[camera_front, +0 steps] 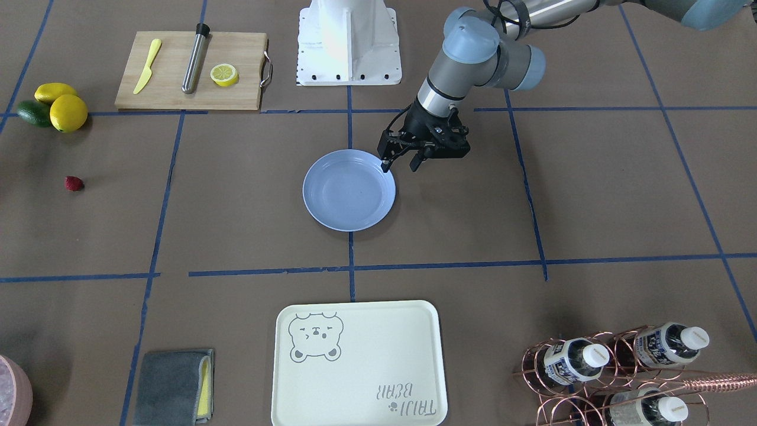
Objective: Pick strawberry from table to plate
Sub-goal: 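Release the plate and retract the left arm while the right arm reaches out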
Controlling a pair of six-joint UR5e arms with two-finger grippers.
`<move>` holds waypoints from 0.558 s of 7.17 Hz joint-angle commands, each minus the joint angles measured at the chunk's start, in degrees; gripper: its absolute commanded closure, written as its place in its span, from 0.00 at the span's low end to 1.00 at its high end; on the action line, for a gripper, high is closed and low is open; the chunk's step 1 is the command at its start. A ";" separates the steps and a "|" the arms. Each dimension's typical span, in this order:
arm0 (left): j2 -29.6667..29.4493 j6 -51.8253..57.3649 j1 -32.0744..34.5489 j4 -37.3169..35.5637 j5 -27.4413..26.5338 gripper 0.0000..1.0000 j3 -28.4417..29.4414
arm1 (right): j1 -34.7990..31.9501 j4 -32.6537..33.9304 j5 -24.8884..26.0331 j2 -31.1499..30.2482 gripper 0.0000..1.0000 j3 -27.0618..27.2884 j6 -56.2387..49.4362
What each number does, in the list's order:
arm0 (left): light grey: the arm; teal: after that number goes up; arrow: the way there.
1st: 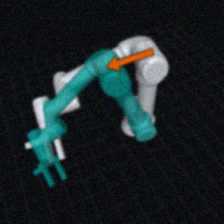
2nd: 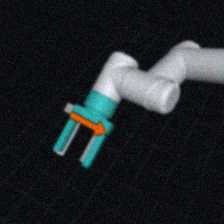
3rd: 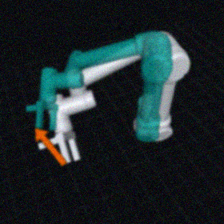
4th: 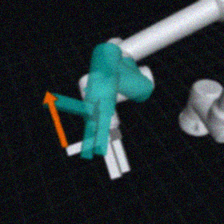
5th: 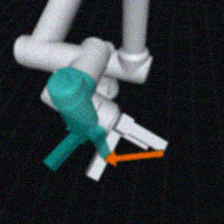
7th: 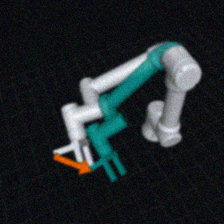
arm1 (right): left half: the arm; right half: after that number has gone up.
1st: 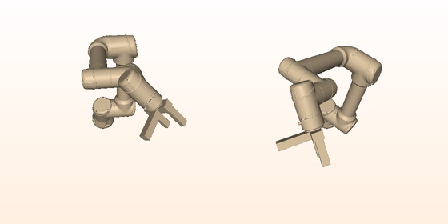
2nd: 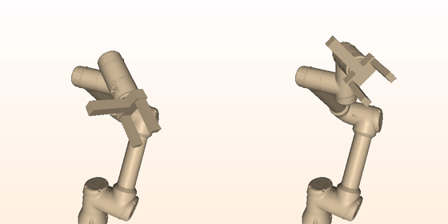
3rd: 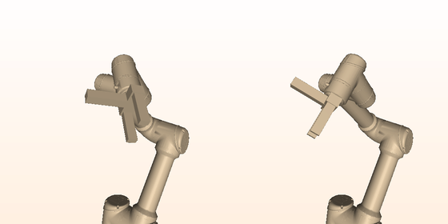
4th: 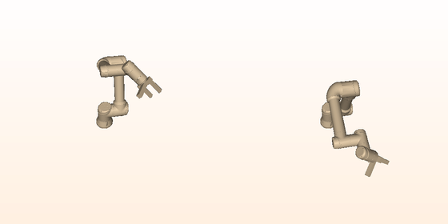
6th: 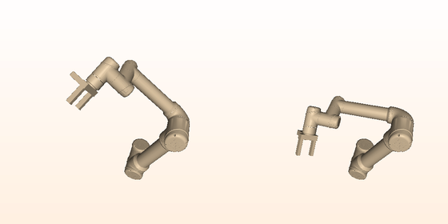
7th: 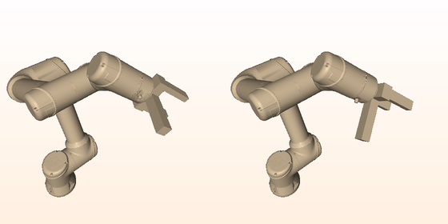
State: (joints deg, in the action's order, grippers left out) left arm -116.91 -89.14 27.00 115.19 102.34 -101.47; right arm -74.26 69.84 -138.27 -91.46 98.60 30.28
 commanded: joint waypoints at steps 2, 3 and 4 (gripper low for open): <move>0.01 3.18 4.36 -8.22 2.75 0.00 -5.32 | 9.36 -7.16 8.86 -1.61 0.00 1.86 8.80; 0.19 5.53 6.46 -8.40 3.91 0.00 -6.54 | 12.10 -7.17 11.25 -3.44 0.00 3.60 8.83; 0.27 6.34 8.92 -8.92 4.00 0.00 -7.07 | 14.21 -7.17 13.45 -5.11 0.00 4.14 8.83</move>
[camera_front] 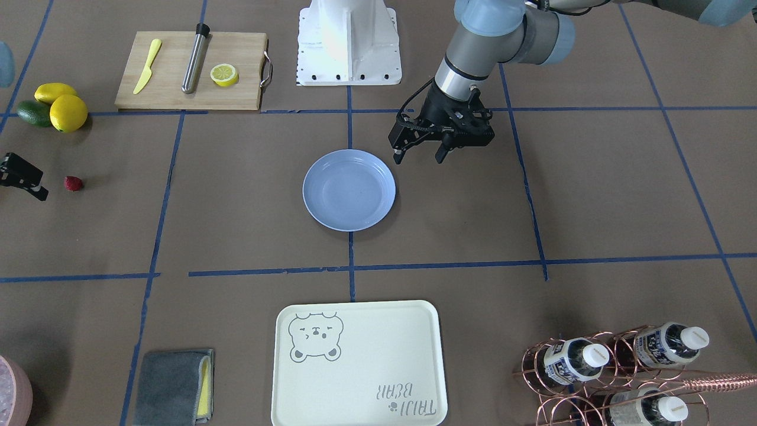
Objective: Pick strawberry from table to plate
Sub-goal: 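Release the plate and retract the left arm while the right arm reaches out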
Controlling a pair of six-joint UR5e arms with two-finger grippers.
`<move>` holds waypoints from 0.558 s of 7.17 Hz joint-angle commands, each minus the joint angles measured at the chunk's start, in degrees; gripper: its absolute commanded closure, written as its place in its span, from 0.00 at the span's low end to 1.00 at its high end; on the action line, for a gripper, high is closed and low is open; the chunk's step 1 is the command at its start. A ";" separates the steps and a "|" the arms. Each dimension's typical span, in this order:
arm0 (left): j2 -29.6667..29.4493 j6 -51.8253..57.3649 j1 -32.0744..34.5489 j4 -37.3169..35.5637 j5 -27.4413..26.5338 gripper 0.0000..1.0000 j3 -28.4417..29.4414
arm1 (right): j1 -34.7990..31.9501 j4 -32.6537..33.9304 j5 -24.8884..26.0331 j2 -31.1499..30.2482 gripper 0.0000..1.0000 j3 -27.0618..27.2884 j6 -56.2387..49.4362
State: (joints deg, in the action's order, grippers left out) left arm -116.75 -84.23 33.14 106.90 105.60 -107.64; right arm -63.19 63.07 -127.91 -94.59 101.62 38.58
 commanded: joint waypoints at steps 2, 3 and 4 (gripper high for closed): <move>0.47 3.35 4.82 -1.43 2.06 0.00 -1.34 | 7.10 -0.50 5.56 -4.02 0.00 1.03 0.62; 0.73 3.98 6.04 -1.43 2.07 0.00 -1.95 | 9.21 -0.50 7.22 -3.94 0.00 0.86 0.71; 0.74 3.90 6.32 -1.43 2.07 0.00 -2.05 | 10.27 -0.50 7.32 -3.76 0.00 0.77 0.71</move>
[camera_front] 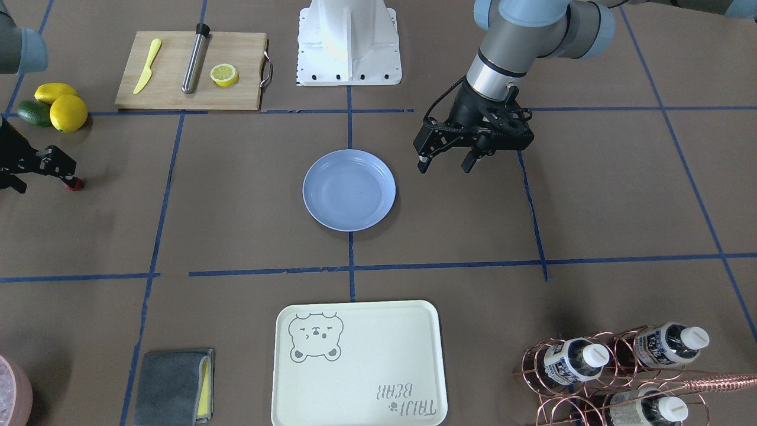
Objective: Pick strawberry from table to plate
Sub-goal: 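Release the plate and retract the left arm while the right arm reaches out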
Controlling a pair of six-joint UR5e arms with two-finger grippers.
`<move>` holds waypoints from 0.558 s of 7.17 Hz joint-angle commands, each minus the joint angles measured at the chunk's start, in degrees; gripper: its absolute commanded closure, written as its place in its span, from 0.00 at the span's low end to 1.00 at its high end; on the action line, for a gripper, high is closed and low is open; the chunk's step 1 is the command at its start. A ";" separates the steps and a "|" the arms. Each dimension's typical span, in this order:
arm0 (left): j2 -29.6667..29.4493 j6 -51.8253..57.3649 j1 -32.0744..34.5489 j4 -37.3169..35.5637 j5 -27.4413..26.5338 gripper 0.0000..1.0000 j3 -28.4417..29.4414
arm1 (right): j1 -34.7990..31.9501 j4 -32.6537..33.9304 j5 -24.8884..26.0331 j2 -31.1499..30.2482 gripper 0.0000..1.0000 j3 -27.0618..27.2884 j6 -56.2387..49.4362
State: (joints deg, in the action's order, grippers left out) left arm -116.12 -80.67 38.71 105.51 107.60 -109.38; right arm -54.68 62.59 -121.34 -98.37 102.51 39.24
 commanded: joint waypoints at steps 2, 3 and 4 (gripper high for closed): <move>0.11 0.34 0.84 -0.04 0.07 0.00 -0.22 | 3.18 -0.10 0.84 0.63 0.03 -1.79 -0.04; 0.20 0.43 0.84 -0.04 0.07 0.00 -0.22 | 3.27 -0.10 0.75 0.72 0.05 -2.40 -0.13; 0.20 0.43 0.84 -0.04 0.07 0.00 -0.22 | 3.44 -0.19 0.58 0.98 0.06 -3.28 -0.13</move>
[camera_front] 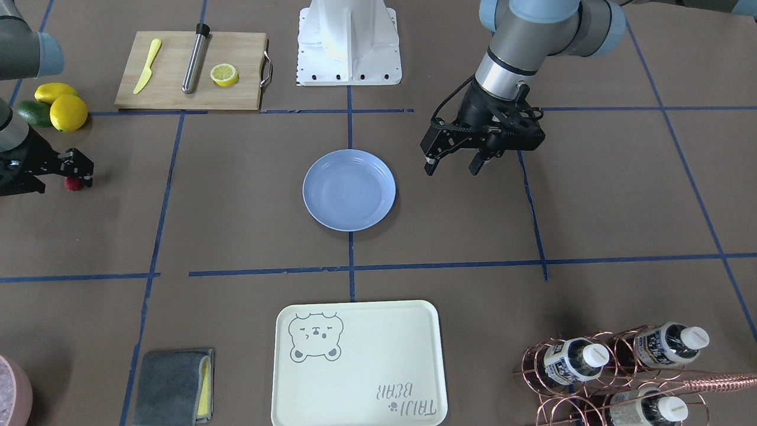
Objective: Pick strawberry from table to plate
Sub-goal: 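Lower the right gripper onto the red strawberry and grasp it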
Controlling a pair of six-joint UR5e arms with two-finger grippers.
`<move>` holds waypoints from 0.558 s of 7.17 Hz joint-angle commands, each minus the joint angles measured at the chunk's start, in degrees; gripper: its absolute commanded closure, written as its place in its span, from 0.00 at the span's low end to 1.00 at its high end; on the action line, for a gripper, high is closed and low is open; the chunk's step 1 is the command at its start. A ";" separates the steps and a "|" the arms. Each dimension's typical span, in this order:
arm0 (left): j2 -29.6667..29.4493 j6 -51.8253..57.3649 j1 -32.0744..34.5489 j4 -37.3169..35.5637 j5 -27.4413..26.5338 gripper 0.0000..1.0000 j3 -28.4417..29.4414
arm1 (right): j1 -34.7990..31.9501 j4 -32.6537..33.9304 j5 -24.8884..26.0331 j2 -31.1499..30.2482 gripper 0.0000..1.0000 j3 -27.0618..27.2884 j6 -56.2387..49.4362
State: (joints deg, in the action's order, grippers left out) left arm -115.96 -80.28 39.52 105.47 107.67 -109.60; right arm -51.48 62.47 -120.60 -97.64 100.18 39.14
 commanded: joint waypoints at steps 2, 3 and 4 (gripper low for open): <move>0.03 0.03 0.03 0.00 0.00 0.00 0.09 | 0.24 0.02 -0.34 0.44 0.12 -1.57 -0.03; 0.03 0.03 0.21 0.00 0.00 0.00 0.09 | 0.33 0.02 -0.60 0.44 0.19 -1.57 0.05; 0.03 0.03 0.21 0.00 0.00 0.00 0.09 | 0.33 0.02 -0.69 0.44 0.33 -1.48 0.14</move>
State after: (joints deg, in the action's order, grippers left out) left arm -115.93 -80.24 39.67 105.47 107.67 -109.52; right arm -51.19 62.49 -121.12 -97.22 98.69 39.19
